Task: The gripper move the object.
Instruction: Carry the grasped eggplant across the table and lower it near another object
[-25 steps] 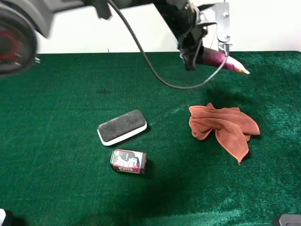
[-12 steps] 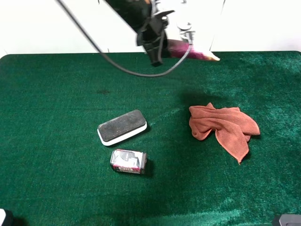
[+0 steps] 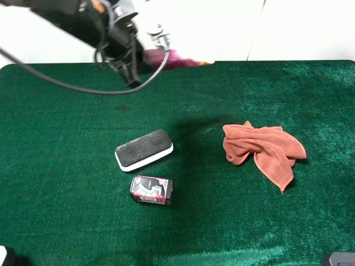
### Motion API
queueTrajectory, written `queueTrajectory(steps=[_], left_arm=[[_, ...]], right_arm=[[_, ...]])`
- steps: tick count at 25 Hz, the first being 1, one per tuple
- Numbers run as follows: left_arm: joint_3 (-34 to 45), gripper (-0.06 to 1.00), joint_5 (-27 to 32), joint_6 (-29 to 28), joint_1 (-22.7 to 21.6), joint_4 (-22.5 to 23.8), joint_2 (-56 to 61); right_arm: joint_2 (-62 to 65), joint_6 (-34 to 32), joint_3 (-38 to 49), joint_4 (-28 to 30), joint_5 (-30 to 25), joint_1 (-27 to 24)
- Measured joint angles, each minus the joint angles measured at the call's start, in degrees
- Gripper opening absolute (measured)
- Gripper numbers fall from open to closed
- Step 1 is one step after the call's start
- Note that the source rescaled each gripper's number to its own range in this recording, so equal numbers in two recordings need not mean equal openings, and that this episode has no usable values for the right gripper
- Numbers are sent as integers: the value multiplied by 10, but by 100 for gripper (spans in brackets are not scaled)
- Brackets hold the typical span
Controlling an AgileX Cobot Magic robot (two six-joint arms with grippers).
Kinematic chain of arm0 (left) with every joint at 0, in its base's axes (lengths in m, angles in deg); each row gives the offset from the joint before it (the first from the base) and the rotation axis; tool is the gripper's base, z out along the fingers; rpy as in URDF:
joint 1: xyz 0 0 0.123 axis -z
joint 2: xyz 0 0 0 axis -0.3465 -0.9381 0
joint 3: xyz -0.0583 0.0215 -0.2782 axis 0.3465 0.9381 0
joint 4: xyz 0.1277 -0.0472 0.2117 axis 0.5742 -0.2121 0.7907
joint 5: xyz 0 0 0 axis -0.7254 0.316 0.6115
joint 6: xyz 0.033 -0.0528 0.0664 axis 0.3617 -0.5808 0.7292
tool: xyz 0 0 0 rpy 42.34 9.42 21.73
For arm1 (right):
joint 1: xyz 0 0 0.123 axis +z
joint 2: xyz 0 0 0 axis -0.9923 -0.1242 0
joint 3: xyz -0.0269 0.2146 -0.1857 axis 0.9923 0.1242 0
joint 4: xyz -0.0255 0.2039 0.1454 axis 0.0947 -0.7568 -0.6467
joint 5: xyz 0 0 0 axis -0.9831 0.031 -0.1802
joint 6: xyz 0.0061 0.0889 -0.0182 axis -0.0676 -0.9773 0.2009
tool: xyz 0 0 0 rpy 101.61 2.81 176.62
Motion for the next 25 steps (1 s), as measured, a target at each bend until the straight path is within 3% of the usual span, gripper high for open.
queueTrajectory(steps=[10, 25], left_arm=[[58, 0, -69, -4, -76, 9, -26], [79, 0, -93, 0, -82, 11, -117]], right_arm=[[0, 0, 0, 0, 0, 0], [0, 0, 0, 0, 0, 0]])
